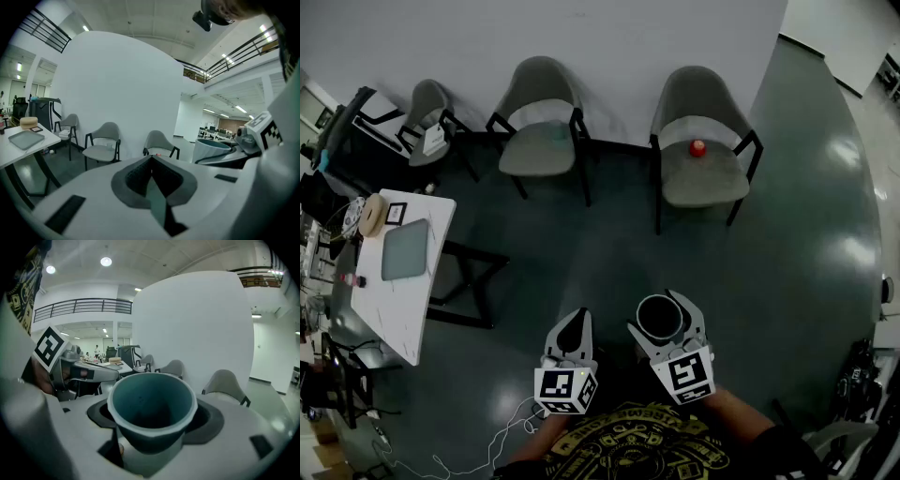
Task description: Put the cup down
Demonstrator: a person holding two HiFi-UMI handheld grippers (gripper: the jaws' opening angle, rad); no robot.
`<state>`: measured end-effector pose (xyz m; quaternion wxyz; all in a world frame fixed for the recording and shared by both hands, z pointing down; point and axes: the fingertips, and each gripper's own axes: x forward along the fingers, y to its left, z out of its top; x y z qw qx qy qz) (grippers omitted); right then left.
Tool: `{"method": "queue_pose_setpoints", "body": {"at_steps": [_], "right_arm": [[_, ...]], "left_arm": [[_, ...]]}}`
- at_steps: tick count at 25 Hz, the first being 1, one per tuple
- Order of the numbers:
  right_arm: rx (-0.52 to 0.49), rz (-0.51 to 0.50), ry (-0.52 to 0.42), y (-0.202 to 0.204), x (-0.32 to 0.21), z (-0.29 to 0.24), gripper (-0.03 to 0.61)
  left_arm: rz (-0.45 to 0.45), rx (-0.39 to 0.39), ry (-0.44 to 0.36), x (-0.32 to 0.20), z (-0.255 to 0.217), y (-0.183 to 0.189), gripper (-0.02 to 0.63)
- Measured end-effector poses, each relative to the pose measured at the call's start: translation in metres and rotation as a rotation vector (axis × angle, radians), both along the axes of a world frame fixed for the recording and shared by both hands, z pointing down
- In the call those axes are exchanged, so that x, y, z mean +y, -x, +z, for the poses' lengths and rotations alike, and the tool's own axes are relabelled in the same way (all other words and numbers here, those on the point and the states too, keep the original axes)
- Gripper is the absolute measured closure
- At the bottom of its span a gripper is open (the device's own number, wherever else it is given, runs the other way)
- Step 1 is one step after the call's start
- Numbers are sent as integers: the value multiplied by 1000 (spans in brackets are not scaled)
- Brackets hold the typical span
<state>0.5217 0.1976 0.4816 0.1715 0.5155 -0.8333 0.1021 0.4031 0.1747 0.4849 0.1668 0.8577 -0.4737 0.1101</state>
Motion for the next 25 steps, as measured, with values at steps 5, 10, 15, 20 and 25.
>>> {"method": "queue_pose_setpoints", "body": {"at_steps": [5,10,15,20,25], "right_arm": [[-21,10,-9,0,1,5,199],[-7,-19,-17,8,0,-2,199],[-34,-13,-21,11,-1,2,198],[-26,-34,-7,16,-3,1,198],[-37,-51,-2,25,-8,3,198]], "left_arm": [[-5,-1,-1,2,0,1,603],[-28,1,-3,4,-1,8,603],[-50,5,-6,6,-3,14,603],[-76,-1,-1,7,-1,21,603],[-115,-4,10,7,0,35,603]]}}
